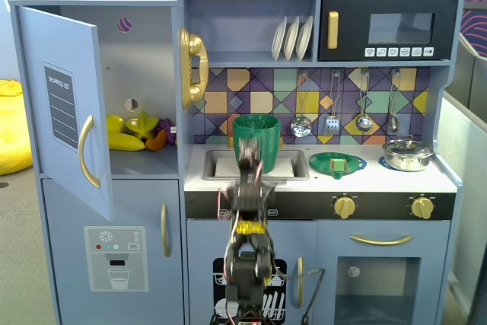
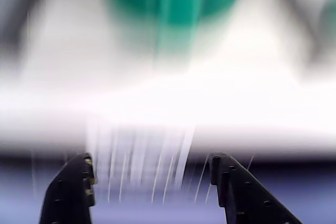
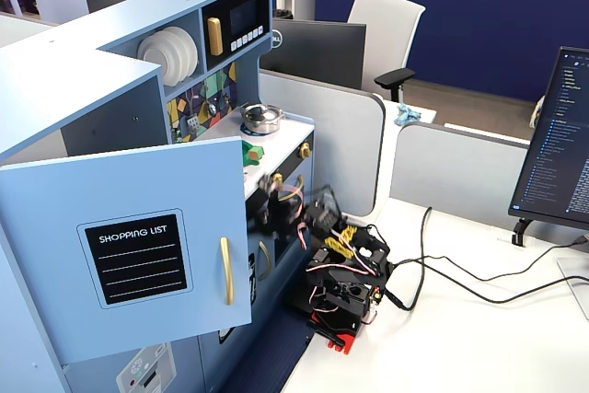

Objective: Pick up the green pineapple from the left cabinet and place it in the green recipient

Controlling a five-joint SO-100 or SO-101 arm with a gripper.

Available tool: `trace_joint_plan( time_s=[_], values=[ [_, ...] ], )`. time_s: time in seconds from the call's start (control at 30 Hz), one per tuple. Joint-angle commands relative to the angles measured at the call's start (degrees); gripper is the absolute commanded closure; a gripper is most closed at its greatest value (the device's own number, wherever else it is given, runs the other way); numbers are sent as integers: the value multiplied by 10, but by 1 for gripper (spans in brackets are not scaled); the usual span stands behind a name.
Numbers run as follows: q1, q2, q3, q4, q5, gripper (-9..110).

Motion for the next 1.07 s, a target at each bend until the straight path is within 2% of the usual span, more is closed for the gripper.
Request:
trace_joint_plan(
  time_s=[0.0,0.13,0.5,0.73,0.87,1.03],
  values=[
    [-7,99,121,91,23,87],
    [-6,120,184,181,43,96],
    [-37,120,194,407,128,95],
    [-37,120,194,446,151,95],
    [-26,121,194,450,115,95],
    [-24,121,194,450,118,95]
  ],
)
